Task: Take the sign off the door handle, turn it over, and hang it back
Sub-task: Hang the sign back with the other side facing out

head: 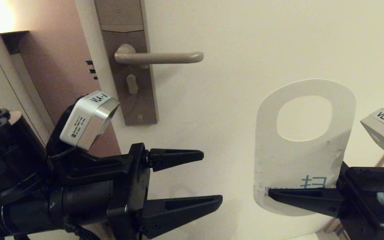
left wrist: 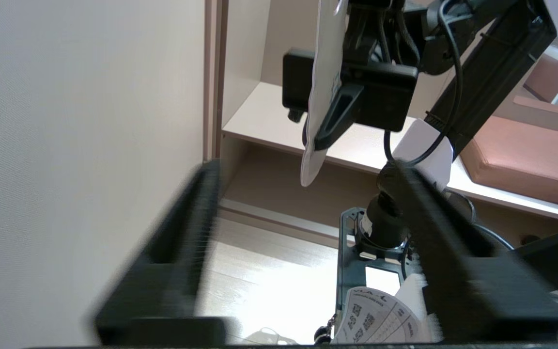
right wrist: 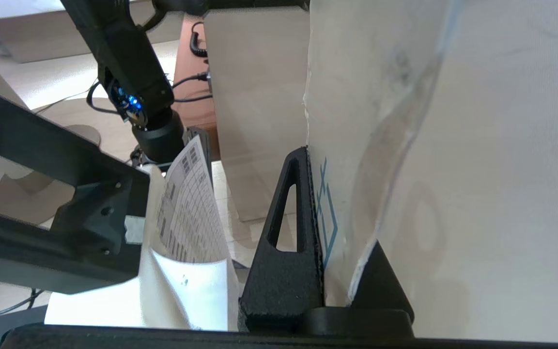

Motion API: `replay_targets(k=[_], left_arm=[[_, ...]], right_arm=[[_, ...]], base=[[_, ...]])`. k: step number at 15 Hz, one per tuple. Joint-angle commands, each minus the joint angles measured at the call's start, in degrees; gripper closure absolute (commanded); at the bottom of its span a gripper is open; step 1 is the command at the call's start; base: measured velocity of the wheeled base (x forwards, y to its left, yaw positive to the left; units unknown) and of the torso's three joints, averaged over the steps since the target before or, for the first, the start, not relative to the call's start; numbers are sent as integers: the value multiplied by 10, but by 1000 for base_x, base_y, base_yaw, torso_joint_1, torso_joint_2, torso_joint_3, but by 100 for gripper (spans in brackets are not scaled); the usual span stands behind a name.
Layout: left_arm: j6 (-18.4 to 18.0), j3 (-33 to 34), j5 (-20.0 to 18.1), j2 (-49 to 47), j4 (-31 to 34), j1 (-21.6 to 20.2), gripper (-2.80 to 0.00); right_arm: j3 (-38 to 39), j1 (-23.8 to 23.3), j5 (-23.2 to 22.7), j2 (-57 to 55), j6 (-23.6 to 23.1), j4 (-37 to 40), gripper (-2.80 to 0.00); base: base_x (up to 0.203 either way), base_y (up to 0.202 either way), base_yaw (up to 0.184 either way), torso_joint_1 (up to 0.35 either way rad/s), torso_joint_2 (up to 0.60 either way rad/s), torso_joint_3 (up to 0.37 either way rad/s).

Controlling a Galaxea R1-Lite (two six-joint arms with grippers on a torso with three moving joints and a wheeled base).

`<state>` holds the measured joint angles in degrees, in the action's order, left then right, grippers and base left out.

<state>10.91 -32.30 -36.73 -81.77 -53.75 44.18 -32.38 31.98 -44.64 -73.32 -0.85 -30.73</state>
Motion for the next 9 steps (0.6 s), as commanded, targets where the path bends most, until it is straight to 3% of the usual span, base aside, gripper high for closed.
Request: replay_targets(k=[1, 5, 9], left_arm=[[1, 2, -2, 13, -2, -7, 0], [1, 11, -2, 25, 1, -50, 0], [-1, 23, -4, 44, 2, -131, 0]], right_arm=[[8, 0, -1, 10, 0, -2, 0], [14, 0, 10, 16, 0, -2, 0], [19, 0, 39, 18, 0, -3, 0]], base=[[0, 0, 0, 0, 0, 0], [0, 0, 0, 0, 0, 0], [0, 0, 0, 0, 0, 0]])
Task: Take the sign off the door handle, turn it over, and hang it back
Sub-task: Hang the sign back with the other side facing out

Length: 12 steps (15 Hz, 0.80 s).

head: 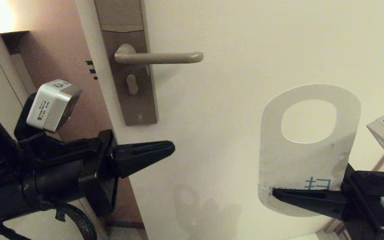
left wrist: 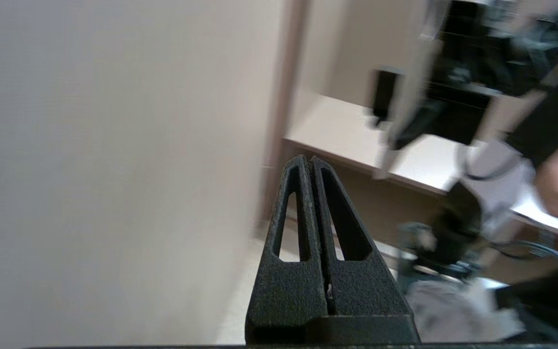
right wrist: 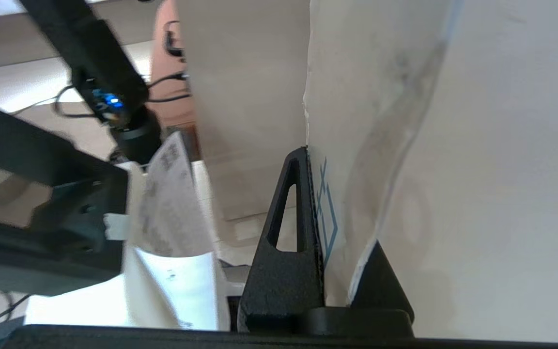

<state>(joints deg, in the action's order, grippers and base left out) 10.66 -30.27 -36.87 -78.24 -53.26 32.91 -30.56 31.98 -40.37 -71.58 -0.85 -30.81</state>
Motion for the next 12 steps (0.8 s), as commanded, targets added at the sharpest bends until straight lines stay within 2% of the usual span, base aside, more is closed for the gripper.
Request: replay_targets(k=[1, 2, 5, 6, 10, 12], left_arm=[[0, 7, -2, 17, 0, -37, 0], [-6, 16, -2, 29, 6, -55, 0], [-69, 63, -4, 76, 53, -105, 0], [-80, 75, -4, 92, 65, -117, 0], [-81, 118, -5, 140, 72, -138, 0], [-80, 136, -6, 154, 72, -170, 0]], right_arm=[[1, 0, 3, 0, 0, -2, 0], [1, 0, 10, 0, 0, -2, 0], [2, 0, 25, 2, 0, -2, 0], [2, 0, 26, 4, 0, -2, 0], [8, 0, 45, 6, 0, -3, 0], [9, 0, 56, 7, 0, -3, 0]], base=[[0, 0, 0, 0, 0, 0], [0, 0, 0, 0, 0, 0], [0, 0, 0, 0, 0, 0], [0, 0, 0, 0, 0, 0], [0, 0, 0, 0, 0, 0], [0, 0, 0, 0, 0, 0]])
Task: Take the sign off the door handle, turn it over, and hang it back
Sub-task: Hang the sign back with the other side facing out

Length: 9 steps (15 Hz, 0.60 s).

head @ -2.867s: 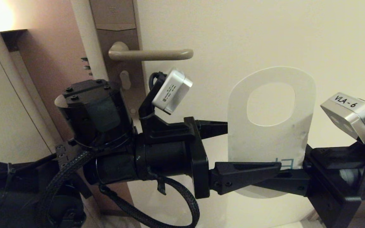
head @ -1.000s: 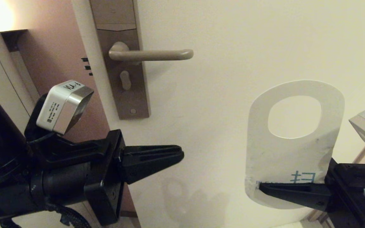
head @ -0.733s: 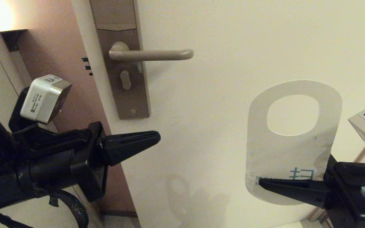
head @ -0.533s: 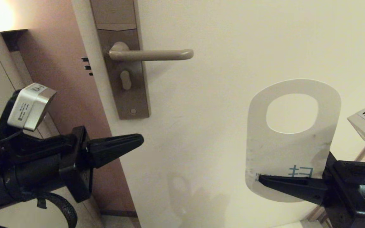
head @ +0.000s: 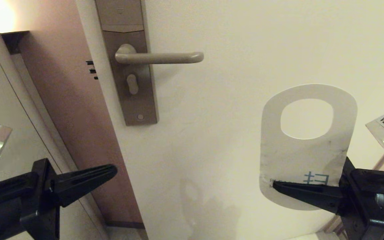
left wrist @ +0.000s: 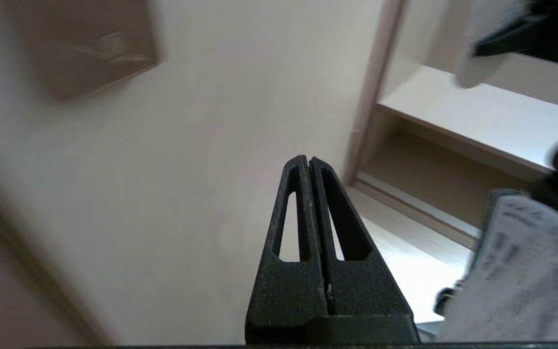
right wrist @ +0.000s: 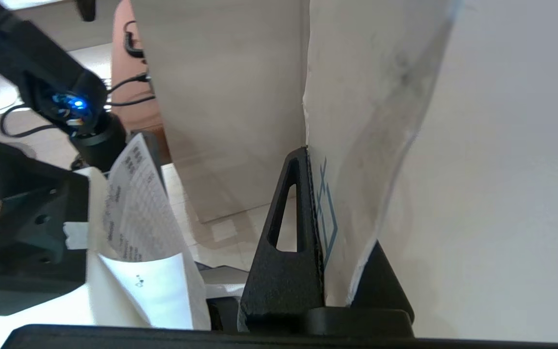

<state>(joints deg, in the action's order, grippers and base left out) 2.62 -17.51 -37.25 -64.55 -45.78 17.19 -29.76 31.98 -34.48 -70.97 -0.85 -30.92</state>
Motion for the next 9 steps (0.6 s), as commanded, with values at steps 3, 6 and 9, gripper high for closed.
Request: replay_targets(k=[3, 6, 9], left_arm=[[-1, 35, -2, 44, -1, -66, 0], [-3, 77, 0, 80, -1, -118, 0], [-2, 108, 11, 127, -1, -147, 0]], right_arm=[[13, 0, 10, 4, 0, -17, 0], [22, 0, 51, 5, 0, -34, 0], [23, 0, 67, 12, 0, -34, 0]], base=[[0, 0, 0, 0, 0, 0], [0, 0, 0, 0, 0, 0], [0, 0, 0, 0, 0, 0]])
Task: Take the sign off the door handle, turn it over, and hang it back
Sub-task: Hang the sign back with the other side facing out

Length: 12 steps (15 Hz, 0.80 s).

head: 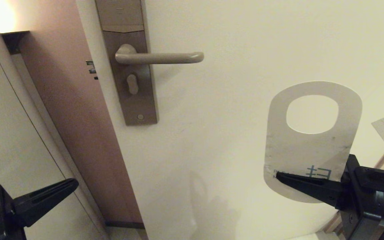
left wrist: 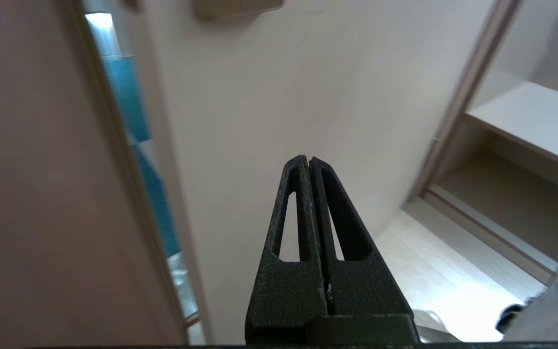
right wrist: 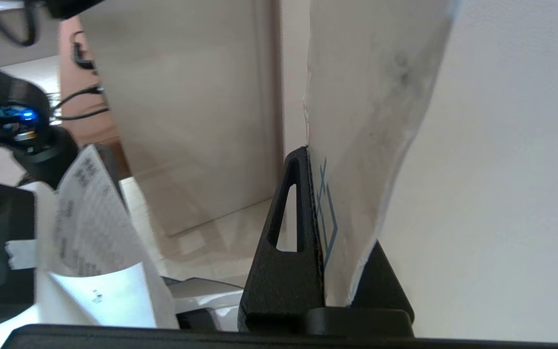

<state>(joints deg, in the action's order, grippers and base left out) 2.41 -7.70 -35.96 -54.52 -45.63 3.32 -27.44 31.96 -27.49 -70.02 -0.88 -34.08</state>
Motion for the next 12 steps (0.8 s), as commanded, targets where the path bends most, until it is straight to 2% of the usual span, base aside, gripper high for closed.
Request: replay_targets(k=[1, 5, 8, 12], left_arm=[[0, 25, 9, 42, -3, -13, 0], [4, 72, 40, 122, 28, -36, 0], [5, 75, 81, 215, 115, -37, 0], [4, 70, 116, 359, 263, -38, 0]], right_arm=[[1, 0, 6, 3, -1, -2, 0], [8, 0, 17, 18, -1, -2, 0], [8, 0, 23, 19, -1, -3, 0], [14, 0, 30, 30, -1, -2, 0]], base=[[0, 0, 0, 0, 0, 0], [0, 0, 0, 0, 0, 0], [0, 0, 0, 0, 0, 0], [0, 0, 0, 0, 0, 0]])
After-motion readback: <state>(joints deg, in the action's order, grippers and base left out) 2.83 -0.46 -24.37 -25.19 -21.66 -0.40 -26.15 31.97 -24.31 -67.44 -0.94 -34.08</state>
